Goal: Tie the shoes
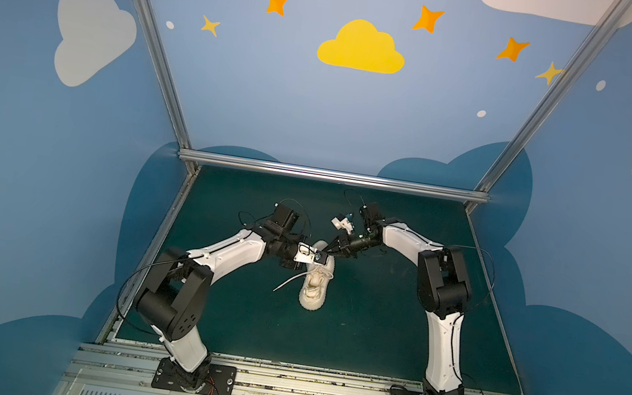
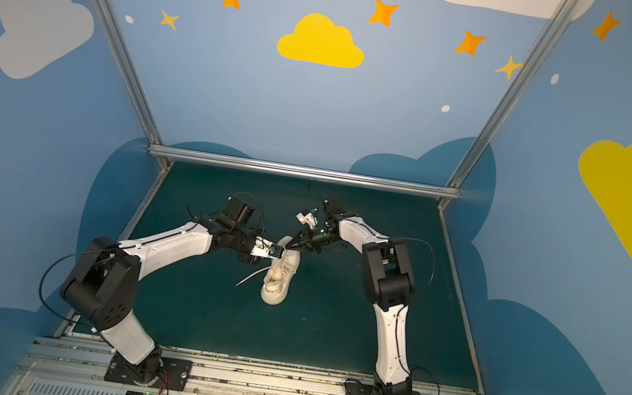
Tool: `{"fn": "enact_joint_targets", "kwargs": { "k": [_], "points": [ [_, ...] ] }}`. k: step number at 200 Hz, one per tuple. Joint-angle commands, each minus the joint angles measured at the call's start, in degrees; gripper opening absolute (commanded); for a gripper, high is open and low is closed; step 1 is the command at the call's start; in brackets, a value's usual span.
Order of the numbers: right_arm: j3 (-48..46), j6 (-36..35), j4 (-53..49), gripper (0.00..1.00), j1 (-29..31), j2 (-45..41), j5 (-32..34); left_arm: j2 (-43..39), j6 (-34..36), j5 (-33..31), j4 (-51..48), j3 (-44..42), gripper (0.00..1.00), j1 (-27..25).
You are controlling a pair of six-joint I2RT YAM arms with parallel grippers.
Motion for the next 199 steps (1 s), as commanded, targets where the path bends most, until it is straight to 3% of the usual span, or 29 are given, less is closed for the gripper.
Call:
{"fn": "enact_joint_targets", "kwargs": {
  "k": [1,27,56,84,144,158,179,199],
  "points": [
    [0.65,0.64,-1.20,0.00,-0.25,0.62,-0.08,-0.23,-0.92,1.00,-1.45,0.16,0.03,-0.93],
    [3.03,-0.92,-6.02,0.00,-0.20,2.55,0.41,-0.50,-1.95,2.05,-0.72,0.02,0.03,-1.95],
    [0.82,-0.85,-4.46,0.00,-0.33,0.19,0.19,1.60,-2.33,0.72,-3.18,1.77,0.03,-2.61],
    [-1.94,-1.47,-4.12,0.20,-1.08,-2.21,-0.72,3.02,-2.44,-0.16,-5.06,2.76,0.03,-2.68],
    [-10.29,-0.70,0.43,0.34,-3.71,-8.95,-2.45,3.88,-3.45,-1.11,-4.85,2.68,0.03,-2.70],
    [-12.66,-0.11,2.07,0.32,-4.26,-9.59,-2.45,3.88,-3.86,-1.11,-4.44,2.59,0.03,-2.68],
    [-16.13,1.21,5.68,0.13,-4.88,-9.04,-2.35,3.85,-4.21,-1.37,-3.98,2.61,0.03,-2.73],
    [-18.22,2.12,9.51,0.04,-4.90,-7.90,-2.71,3.79,-4.49,-1.09,-3.96,2.62,0.03,-2.66]
  ]
}}
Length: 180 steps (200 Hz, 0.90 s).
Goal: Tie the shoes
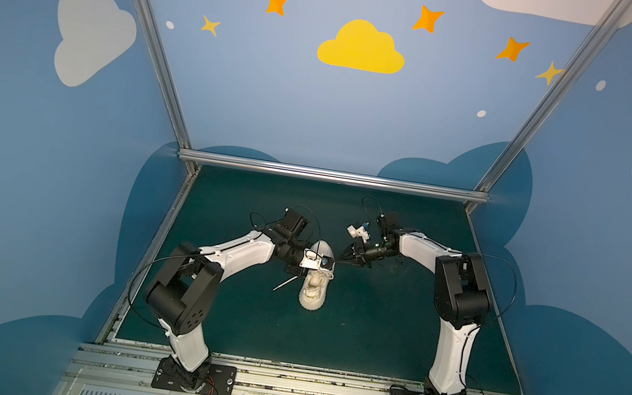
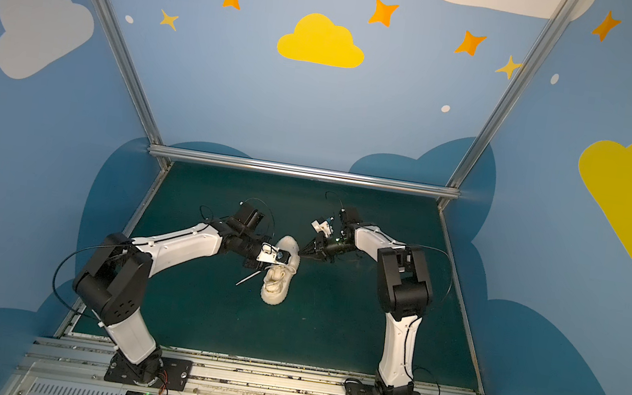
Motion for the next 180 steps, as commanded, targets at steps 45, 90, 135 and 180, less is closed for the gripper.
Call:
{"fn": "enact_joint_targets", "kwargs": {
  "k": [45,90,135,180],
  "points": [
    [-4.85,3.05,10.66,0.00,0.83,2.81,-2.87,0.46,-1.03,0.53,-1.13,1.00,0.03,-0.01],
    [-5.81,3.85,12.95,0.00,2.31,4.22,-3.88,0.72,-1.21,0.55,-1.01,0.91,0.03,0.01],
    [-6.37,3.58,13.48,0.00,2.91,5.07,-5.71,0.90,-1.60,0.63,-0.80,0.71,0.03,-0.03],
    [-8.70,4.18,15.15,0.00,3.29,2.97,-7.99,1.01,-1.76,0.77,-0.92,0.62,0.03,-0.01]
  ]
}}
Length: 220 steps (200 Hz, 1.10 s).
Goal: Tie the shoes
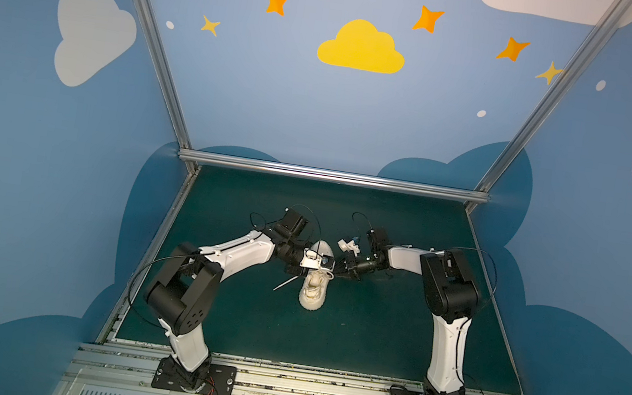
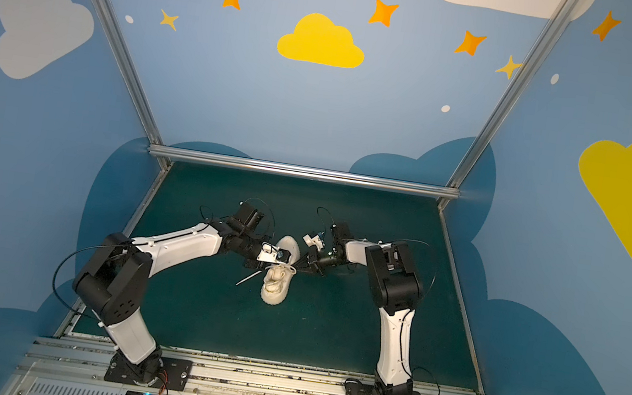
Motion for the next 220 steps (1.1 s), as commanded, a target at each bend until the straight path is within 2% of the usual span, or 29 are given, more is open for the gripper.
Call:
{"fn": "enact_joint_targets", "kwargs": {
  "k": [1,56,174,220],
  "points": [
    [-1.45,0.19,1.28,0.00,0.31,-1.52,-2.28,0.98,-0.58,0.81,-1.00,0.62,0.03,0.00],
    [-3.73,2.12,4.09,0.00,0.39,-4.50,-4.59,1.12,-0.93,1.23,-1.02,0.71,0.03,0.01],
    [-8.34,11.76,17.64,0.00,2.03,-6.08,-7.72,1.78,-1.85,1.40,-2.52,0.81,0.03,-0.03],
    [-9.75,13.03,19.18,0.00,2.08,-7.43,-7.89,1.79,-1.85,1.57,-2.68,0.84,0.03,0.02]
  ]
}}
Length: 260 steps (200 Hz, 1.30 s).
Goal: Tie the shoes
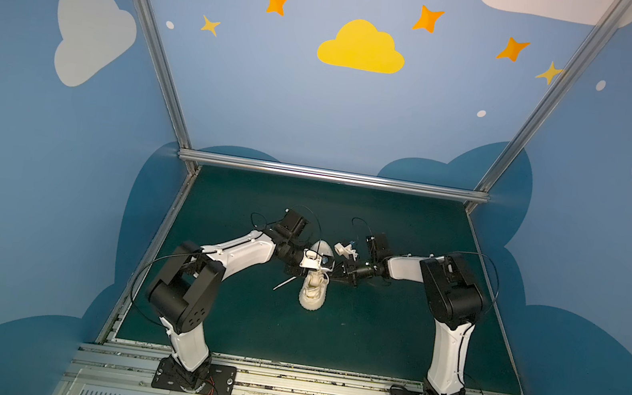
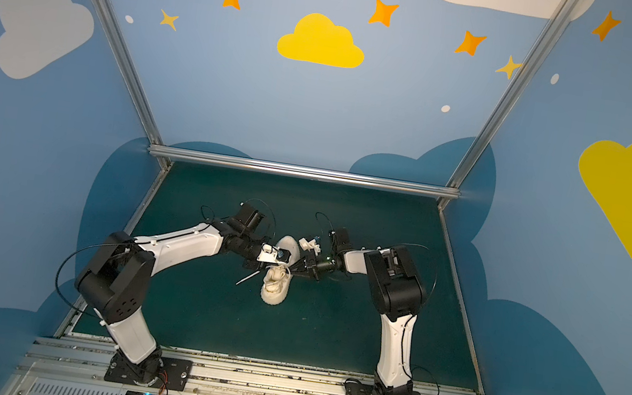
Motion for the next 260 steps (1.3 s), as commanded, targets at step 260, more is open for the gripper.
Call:
{"fn": "enact_joint_targets", "kwargs": {
  "k": [260],
  "points": [
    [-2.27,10.48,12.95,0.11,1.50,-3.22,-2.76,0.94,-1.25,1.23,-3.29,-0.19,0.03,-1.92]
  ]
}}
